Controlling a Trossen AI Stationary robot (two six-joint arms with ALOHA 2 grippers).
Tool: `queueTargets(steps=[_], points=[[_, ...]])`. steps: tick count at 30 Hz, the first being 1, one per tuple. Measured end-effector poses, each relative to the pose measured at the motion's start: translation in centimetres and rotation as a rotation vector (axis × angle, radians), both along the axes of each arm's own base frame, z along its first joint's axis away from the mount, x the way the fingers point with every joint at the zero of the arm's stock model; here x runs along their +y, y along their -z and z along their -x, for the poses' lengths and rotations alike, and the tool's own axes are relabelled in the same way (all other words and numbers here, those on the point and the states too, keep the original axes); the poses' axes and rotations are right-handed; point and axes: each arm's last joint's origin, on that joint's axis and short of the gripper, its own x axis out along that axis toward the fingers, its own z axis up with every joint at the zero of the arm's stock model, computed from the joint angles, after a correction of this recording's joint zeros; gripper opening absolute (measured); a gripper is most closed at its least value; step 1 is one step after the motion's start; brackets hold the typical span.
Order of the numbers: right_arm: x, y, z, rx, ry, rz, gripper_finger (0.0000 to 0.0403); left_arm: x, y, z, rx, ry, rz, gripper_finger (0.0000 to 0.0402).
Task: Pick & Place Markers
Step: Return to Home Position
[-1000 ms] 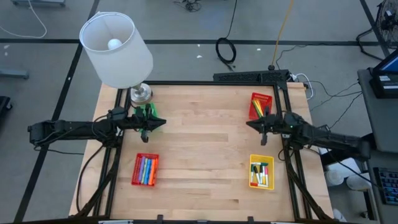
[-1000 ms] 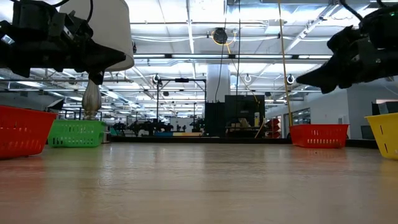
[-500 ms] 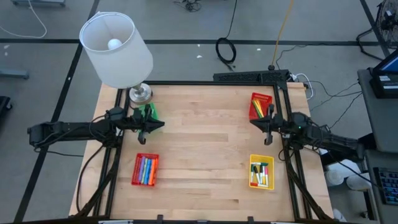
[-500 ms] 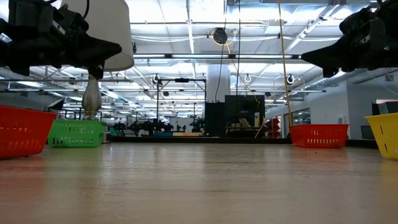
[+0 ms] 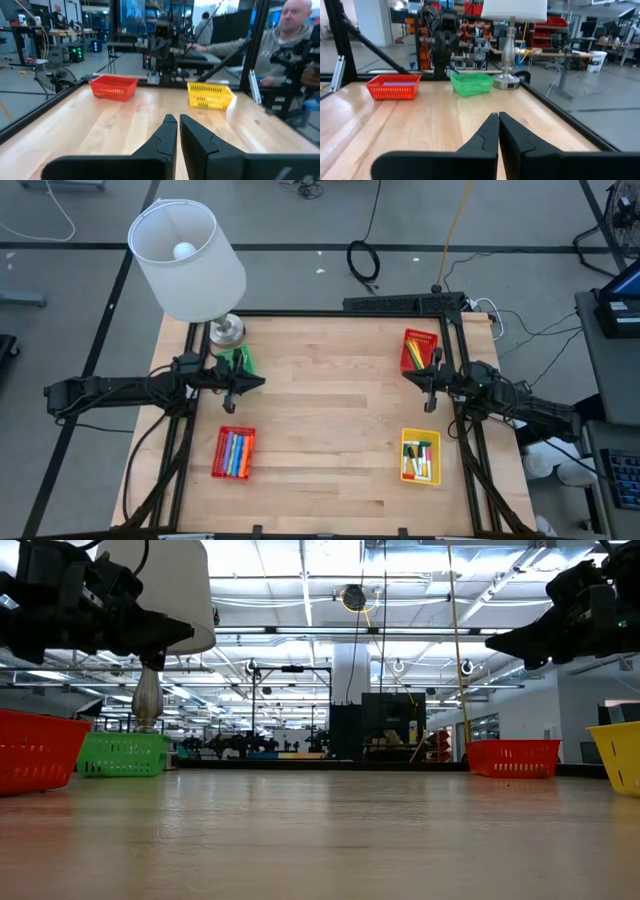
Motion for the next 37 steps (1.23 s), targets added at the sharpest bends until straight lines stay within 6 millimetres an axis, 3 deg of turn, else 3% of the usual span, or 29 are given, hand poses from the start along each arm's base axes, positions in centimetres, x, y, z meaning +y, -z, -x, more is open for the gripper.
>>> queueTargets(steps=[29,37], points=[[-0.16,0.14,-0.15,-0.055,0.026,0.005,0.0000,0.31,0.65,-0.01,0.064,-0.106,-0.116,0.0026],[-0.16,0.17,-0.15,-0.060,0.025,-0.029,0.0000,0.31,0.64,-0.01,0.063,-0.106,-0.056,0.0026]])
